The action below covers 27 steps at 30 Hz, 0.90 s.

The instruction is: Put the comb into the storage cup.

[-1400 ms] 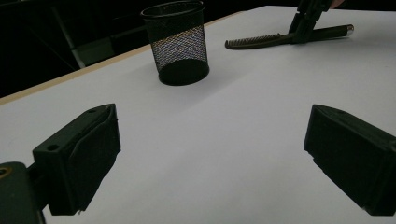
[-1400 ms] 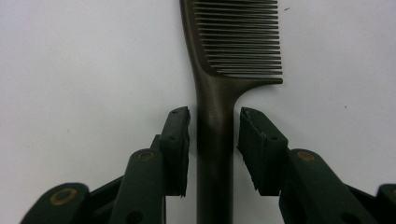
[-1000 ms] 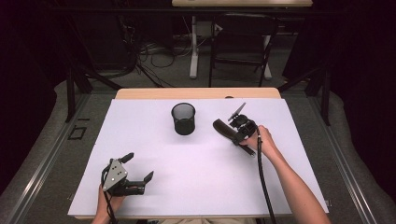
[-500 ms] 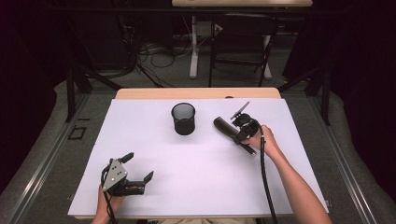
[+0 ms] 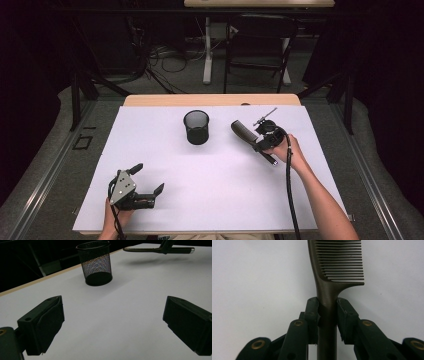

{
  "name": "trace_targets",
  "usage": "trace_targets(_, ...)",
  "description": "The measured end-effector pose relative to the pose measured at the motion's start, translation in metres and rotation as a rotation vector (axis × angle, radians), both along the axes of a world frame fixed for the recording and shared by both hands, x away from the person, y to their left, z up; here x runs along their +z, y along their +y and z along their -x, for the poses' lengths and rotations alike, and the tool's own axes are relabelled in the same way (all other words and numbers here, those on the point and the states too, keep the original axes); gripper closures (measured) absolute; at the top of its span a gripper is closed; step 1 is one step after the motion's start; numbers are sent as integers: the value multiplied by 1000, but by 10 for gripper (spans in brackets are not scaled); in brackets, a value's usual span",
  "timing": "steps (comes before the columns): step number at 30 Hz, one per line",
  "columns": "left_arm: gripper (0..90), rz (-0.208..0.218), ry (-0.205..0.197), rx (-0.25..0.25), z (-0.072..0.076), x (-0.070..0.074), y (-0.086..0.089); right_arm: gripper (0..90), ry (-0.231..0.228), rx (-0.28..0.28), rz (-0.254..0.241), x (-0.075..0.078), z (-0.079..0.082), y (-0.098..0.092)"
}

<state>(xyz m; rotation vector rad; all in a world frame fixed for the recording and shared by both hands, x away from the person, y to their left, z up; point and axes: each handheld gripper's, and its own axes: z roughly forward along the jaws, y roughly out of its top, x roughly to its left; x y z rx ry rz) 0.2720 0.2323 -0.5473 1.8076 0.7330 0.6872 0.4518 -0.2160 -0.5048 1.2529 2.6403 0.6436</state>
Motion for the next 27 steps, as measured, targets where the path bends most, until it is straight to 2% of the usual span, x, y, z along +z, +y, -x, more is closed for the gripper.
trace_targets(5, 38, -2, 0, 0, 0, 0, 0, 723, -27, -2, -32, 3, 4, -6)
trace_targets(8, 38, 0, 0, 1, 0, 0, 0, 723, -26, -2, -43, 6, 8, -8)
trace_targets(15, 39, 0, 0, 1, 0, 0, 0, 723, -71, -6, -102, 8, 17, -15)
trace_targets(22, 40, 2, 1, 0, 0, 0, 0, 723, -94, -3, -125, 10, 21, -18)
trace_targets(27, 40, 5, 1, 2, 0, 0, 0, 723, -112, 4, -172, 10, 22, -22)
